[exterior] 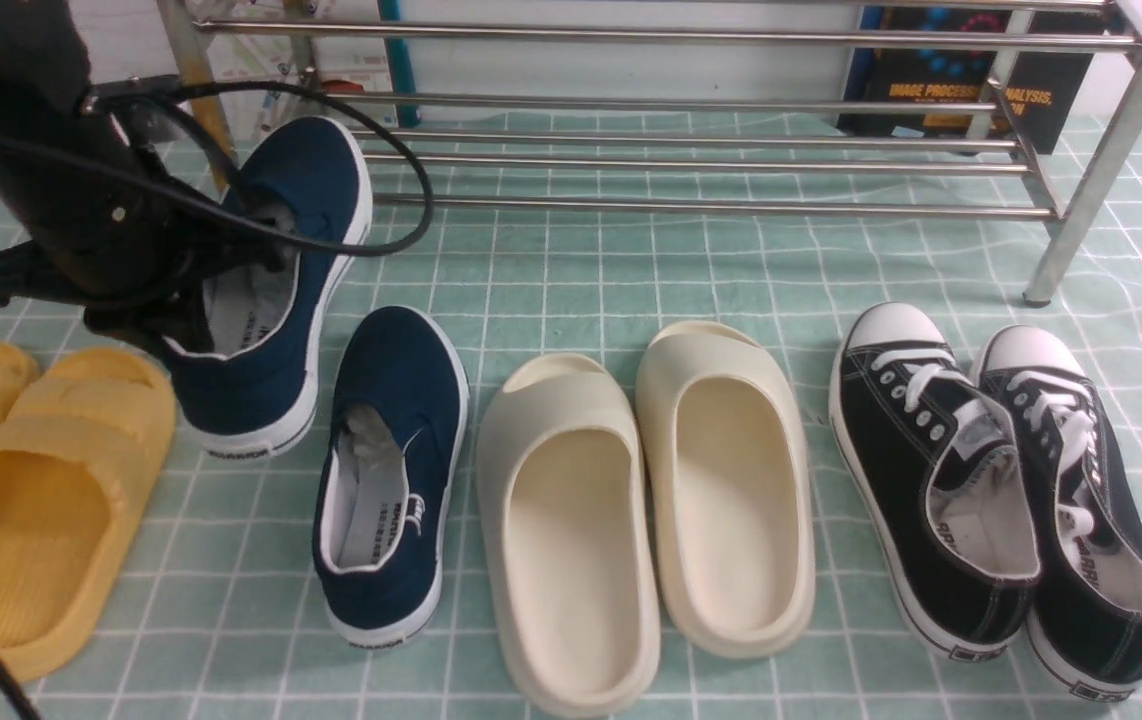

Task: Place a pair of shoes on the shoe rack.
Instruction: Use the left arm to put a shoe into the shoe rack

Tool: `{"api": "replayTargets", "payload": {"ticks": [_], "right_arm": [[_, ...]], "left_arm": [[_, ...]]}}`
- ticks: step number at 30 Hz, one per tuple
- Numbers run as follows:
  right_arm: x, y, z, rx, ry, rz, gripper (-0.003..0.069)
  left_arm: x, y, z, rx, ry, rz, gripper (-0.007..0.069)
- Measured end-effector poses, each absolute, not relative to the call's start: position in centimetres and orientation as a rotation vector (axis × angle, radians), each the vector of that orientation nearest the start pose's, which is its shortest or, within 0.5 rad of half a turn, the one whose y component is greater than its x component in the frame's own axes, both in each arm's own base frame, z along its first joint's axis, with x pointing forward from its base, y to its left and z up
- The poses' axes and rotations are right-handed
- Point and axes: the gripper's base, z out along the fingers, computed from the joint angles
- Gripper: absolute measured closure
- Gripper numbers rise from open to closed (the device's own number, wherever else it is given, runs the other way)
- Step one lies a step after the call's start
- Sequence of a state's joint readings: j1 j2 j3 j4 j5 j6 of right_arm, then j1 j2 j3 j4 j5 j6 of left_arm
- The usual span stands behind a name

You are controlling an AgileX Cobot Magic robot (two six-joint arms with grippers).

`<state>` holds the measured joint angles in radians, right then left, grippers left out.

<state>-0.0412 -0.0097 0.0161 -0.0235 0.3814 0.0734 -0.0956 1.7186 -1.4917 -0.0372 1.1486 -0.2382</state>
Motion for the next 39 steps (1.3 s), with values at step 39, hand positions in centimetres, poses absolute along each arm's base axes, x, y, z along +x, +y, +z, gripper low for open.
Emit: {"api": "replayTargets", "payload": {"ticks": [39], "right_arm": [[5.2,-0.3,17.4,0.093,1.869,-0.001,0.0419]], "left_arm": [[50.9,-5.5,26.9,-0.3,2.62,-0.187,0.0477]]}}
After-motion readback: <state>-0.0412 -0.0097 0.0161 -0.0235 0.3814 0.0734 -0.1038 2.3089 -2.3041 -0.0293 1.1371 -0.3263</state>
